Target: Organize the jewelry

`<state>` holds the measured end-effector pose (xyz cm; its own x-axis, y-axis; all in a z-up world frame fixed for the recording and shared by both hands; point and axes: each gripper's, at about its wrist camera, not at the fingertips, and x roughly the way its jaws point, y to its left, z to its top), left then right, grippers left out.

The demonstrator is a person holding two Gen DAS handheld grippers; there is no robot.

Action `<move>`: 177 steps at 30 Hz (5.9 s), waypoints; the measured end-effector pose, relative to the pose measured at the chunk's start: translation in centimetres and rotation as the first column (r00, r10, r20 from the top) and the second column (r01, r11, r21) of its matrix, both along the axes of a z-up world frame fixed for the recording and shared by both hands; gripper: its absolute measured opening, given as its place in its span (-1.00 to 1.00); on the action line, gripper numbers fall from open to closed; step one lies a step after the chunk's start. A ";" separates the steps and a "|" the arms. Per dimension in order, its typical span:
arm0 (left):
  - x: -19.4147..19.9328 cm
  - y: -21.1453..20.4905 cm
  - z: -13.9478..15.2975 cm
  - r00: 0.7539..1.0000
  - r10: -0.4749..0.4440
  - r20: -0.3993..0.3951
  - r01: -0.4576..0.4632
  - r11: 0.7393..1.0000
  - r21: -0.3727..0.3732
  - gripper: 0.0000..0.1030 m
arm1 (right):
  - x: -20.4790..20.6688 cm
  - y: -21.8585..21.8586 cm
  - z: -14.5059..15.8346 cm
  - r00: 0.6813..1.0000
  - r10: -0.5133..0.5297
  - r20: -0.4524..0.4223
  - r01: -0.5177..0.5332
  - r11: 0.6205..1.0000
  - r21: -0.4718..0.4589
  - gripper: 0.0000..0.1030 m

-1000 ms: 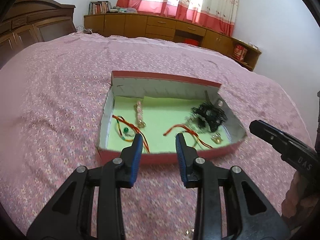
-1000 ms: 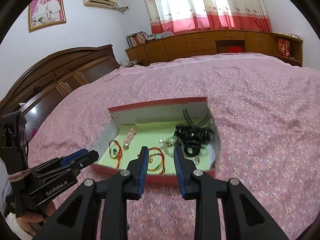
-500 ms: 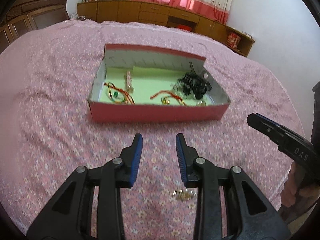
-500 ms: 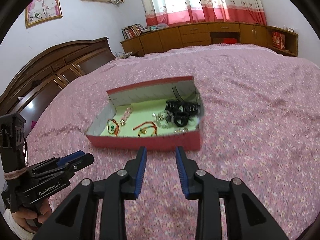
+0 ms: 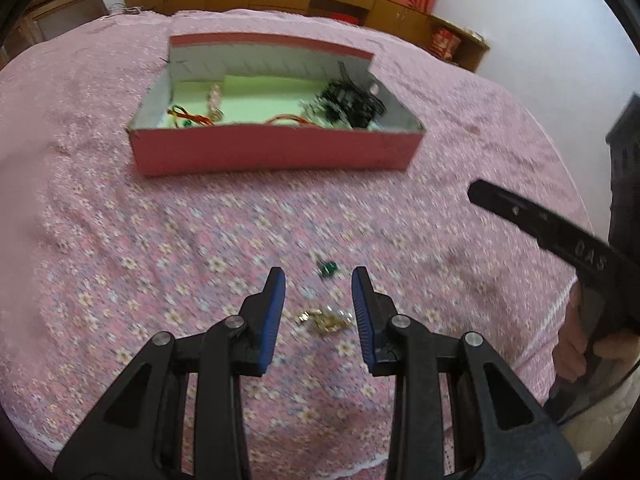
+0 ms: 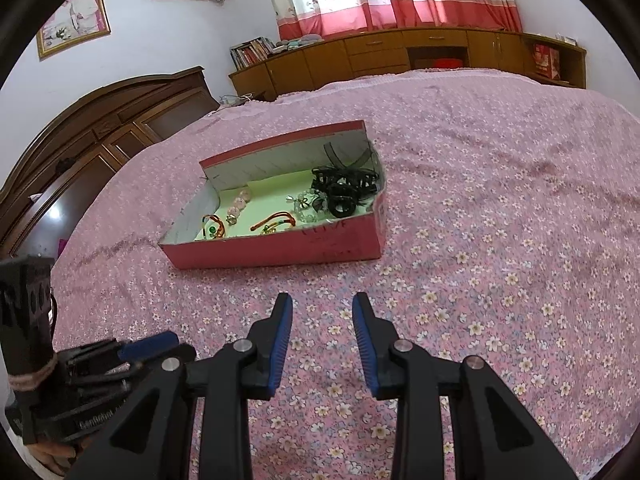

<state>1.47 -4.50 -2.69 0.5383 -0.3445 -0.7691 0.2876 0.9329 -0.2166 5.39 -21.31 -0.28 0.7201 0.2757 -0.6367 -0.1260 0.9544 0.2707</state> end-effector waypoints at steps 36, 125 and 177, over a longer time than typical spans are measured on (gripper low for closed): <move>0.2 2.0 -0.5 0.998 0.055 0.040 -0.057 0.996 0.063 -0.69 | 0.8 2.7 -1.1 0.997 0.069 -0.029 -0.069 0.998 0.009 -0.34; 13.1 2.6 -0.1 0.955 0.204 0.215 -0.223 0.973 0.068 -0.64 | 12.4 5.3 -2.2 0.998 0.050 0.036 -0.048 0.996 -0.069 -0.75; 4.4 2.5 3.5 0.911 0.253 0.326 -0.283 0.958 0.045 0.01 | 2.1 3.9 1.1 0.978 -0.006 0.207 0.016 0.999 -0.045 0.33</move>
<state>5.88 -2.04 0.78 0.8194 -0.0916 -0.5659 0.0636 0.9956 -0.0691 7.44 -17.39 0.83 0.8403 0.2411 -0.4856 -0.1641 0.9668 0.1959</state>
